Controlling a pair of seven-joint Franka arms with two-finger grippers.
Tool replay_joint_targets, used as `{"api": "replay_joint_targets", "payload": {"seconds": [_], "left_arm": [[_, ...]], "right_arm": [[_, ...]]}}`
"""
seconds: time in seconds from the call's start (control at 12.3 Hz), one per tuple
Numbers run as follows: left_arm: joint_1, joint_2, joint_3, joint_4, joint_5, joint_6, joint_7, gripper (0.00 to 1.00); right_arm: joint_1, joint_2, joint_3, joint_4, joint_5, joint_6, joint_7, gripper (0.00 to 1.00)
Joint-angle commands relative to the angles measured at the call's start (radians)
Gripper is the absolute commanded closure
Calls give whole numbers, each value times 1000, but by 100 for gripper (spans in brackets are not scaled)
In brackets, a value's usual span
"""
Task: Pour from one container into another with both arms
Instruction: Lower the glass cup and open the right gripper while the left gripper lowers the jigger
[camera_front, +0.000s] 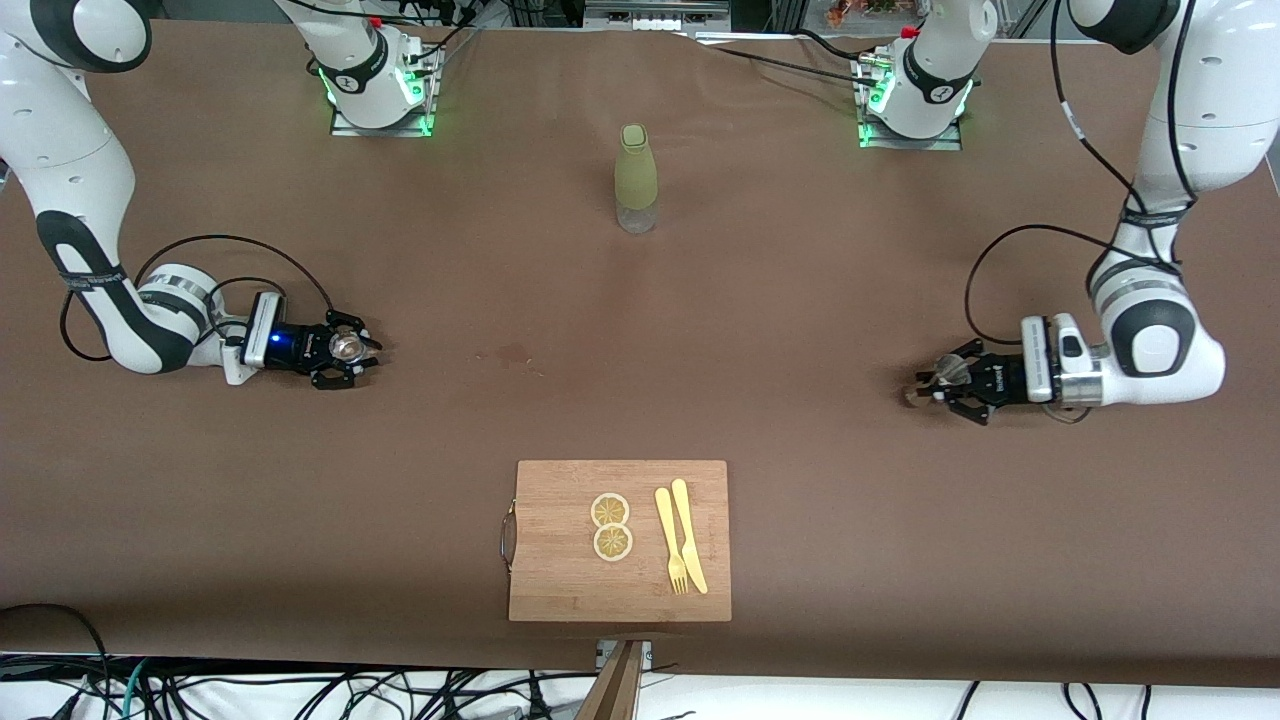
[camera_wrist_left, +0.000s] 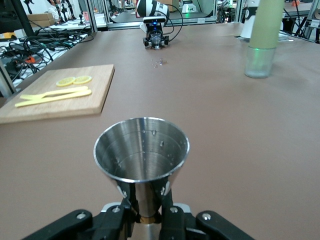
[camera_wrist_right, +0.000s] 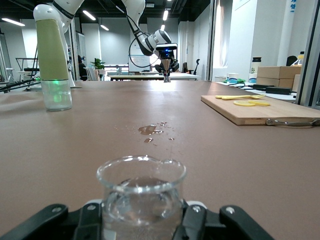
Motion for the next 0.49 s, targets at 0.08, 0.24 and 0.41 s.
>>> {"api": "replay_joint_targets", "payload": {"seconds": [0.08, 0.24, 0.41], "left_arm": [[27, -8, 57, -27, 52, -64, 80, 100], [34, 9, 86, -28, 52, -86, 109, 100], [36, 25, 117, -28, 52, -107, 118, 100]], "right_arm": [[-22, 12, -21, 11, -54, 0, -59, 0], [-41, -5, -30, 10, -86, 3, -53, 0], [-49, -31, -57, 10, -121, 3, -51, 0]]}}
